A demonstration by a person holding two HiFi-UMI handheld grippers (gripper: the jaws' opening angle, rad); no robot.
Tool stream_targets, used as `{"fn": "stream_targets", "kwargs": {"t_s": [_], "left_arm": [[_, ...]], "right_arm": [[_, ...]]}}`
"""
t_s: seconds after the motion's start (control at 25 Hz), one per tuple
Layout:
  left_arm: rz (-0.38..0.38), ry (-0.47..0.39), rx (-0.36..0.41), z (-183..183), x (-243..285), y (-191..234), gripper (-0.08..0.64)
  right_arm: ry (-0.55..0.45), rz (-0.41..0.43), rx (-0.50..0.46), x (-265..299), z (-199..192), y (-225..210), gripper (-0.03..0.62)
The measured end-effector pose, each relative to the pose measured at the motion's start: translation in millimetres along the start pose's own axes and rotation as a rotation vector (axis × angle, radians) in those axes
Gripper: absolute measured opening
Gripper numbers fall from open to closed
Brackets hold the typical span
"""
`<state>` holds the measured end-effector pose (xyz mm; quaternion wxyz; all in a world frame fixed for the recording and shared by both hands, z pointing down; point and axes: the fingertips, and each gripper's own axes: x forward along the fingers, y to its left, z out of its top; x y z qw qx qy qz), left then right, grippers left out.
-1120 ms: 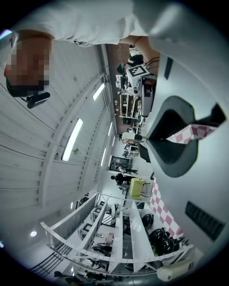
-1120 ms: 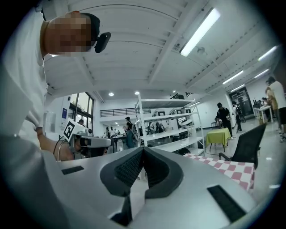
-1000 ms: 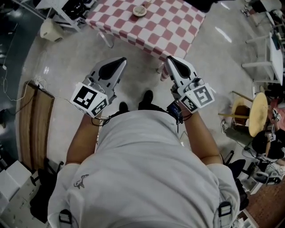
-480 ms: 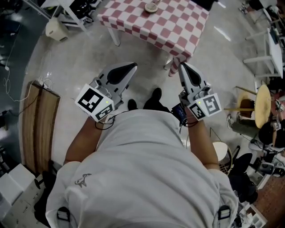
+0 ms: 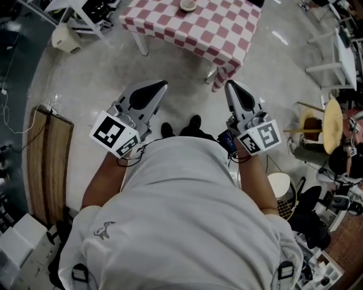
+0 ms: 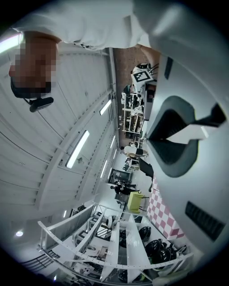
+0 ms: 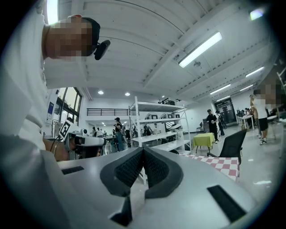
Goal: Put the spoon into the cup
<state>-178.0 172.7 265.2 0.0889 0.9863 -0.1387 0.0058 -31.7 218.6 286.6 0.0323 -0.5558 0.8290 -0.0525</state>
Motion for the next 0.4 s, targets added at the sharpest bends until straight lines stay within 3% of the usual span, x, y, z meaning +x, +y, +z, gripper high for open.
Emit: {"fn": "stream_targets", "kwargs": {"t_s": [0.4], "left_arm": [[0.007, -0.011, 0.025, 7.3, 1.1, 13.5, 0.014]], "right_arm": [[0.015, -0.024, 0.008, -0.3, -3.1, -2.0, 0.032]]}}
